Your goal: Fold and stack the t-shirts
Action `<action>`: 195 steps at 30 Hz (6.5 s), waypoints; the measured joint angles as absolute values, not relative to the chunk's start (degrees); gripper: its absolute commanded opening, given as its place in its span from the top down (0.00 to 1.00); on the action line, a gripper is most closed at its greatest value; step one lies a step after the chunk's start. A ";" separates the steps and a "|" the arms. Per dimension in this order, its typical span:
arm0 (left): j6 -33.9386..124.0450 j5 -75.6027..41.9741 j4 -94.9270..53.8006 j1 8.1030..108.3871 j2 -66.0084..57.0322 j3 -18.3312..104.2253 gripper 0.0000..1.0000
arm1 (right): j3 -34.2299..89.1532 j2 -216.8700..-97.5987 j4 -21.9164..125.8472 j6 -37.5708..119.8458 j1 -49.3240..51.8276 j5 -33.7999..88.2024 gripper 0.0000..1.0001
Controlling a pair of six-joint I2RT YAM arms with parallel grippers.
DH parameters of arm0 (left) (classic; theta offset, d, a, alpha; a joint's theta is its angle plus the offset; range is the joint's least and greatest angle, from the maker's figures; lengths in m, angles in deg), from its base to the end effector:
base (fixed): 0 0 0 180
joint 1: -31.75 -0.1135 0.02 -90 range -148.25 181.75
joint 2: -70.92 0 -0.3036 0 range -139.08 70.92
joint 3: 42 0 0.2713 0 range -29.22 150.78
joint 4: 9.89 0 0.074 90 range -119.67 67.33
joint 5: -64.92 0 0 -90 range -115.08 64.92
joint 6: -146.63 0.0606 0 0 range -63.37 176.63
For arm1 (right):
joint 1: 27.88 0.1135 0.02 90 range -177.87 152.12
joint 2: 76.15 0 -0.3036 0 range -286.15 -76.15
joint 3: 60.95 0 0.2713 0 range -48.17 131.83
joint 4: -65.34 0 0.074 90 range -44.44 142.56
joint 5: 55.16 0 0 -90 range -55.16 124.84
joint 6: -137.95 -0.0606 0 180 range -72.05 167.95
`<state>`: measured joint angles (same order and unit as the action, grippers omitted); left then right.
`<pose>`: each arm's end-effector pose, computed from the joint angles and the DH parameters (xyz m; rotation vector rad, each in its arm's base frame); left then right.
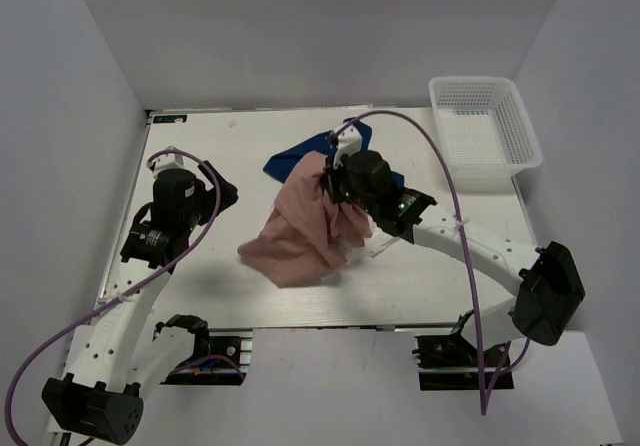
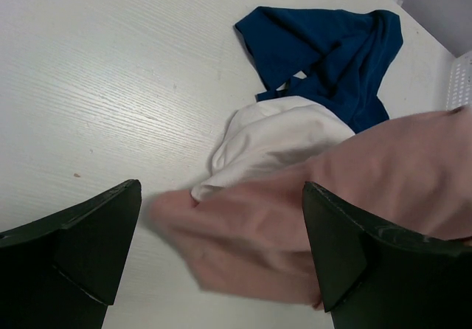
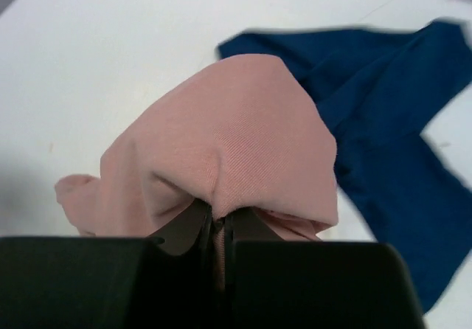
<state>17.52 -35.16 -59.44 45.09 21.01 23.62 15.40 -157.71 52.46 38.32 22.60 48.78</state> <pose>0.1938 -0.0351 0.3448 -0.5830 2.0910 -0.3396 0.2479 0.2776 0.3479 -0.5049 1.8384 0.4889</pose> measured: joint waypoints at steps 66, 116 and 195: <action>13.10 -39.80 -61.21 45.11 16.24 22.46 0.00 | 8.93 -168.95 50.04 51.22 11.30 30.59 0.10; 17.32 -40.89 -61.34 45.02 -23.36 43.46 0.00 | 66.19 -202.89 46.26 44.97 -38.95 36.34 1.00; 32.95 -31.40 -35.81 49.07 23.46 48.60 1.00 | 26.63 -129.76 59.41 49.41 -7.23 25.63 1.00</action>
<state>32.95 -31.40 -35.81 49.07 23.46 48.60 26.63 -129.76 59.41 49.41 -7.23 25.63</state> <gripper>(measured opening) 0.009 0.017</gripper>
